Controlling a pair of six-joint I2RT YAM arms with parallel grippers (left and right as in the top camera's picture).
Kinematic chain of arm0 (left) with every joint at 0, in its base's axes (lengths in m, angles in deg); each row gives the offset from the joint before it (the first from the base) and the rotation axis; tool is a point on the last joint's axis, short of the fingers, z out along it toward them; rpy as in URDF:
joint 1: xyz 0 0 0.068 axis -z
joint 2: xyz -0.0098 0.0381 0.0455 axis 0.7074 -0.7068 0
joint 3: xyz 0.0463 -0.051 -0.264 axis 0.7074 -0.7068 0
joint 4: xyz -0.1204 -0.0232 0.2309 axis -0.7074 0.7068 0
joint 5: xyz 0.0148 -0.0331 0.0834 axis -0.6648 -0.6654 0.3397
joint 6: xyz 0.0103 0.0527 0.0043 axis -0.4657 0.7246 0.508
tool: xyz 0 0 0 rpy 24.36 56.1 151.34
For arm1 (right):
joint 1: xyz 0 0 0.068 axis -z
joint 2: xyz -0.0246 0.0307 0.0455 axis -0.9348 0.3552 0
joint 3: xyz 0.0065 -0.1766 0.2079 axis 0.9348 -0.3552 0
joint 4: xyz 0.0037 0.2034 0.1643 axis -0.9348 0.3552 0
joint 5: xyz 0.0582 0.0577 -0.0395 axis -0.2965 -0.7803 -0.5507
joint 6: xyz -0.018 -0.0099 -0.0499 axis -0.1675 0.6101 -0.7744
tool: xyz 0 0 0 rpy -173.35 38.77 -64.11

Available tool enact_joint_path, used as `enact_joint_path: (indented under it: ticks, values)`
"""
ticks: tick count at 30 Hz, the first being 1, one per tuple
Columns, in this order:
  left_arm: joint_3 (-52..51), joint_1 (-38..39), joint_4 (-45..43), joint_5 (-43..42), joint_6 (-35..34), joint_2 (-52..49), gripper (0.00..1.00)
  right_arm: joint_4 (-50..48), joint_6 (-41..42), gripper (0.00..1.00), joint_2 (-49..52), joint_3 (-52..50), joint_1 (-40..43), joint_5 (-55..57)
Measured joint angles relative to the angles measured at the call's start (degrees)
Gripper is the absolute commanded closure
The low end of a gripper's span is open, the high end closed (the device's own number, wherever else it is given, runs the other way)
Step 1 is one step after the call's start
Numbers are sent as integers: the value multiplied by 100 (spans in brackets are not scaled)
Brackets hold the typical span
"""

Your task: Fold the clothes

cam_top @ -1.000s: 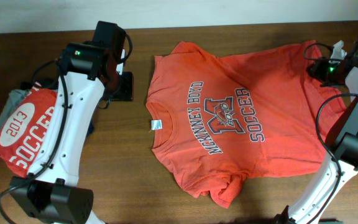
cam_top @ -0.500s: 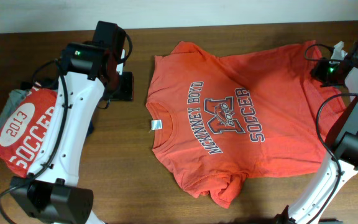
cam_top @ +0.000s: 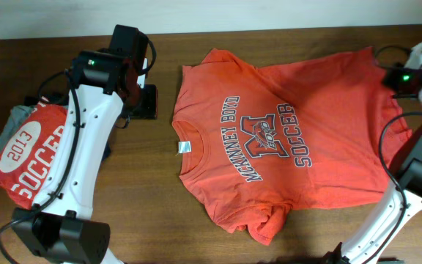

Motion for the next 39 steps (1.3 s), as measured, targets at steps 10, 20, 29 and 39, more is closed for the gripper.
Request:
enact_joint_path:
  ticks: [10, 20, 29, 39]
  values:
    - [0, 0, -85, 0, 2, 0, 42, 72, 17, 41, -2, 372, 315, 59]
    - [0, 0, -85, 2, 0, 0, 42, 1058, 0, 33, -2, 385, 428, 57]
    - [0, 0, -251, 2, 2, 0, 41, 2586, 2, 41, -2, 393, 1062, -26]
    - [0, 0, -341, 118, 28, 0, 40, 3919, -205, 43, -2, 404, 1279, 129]
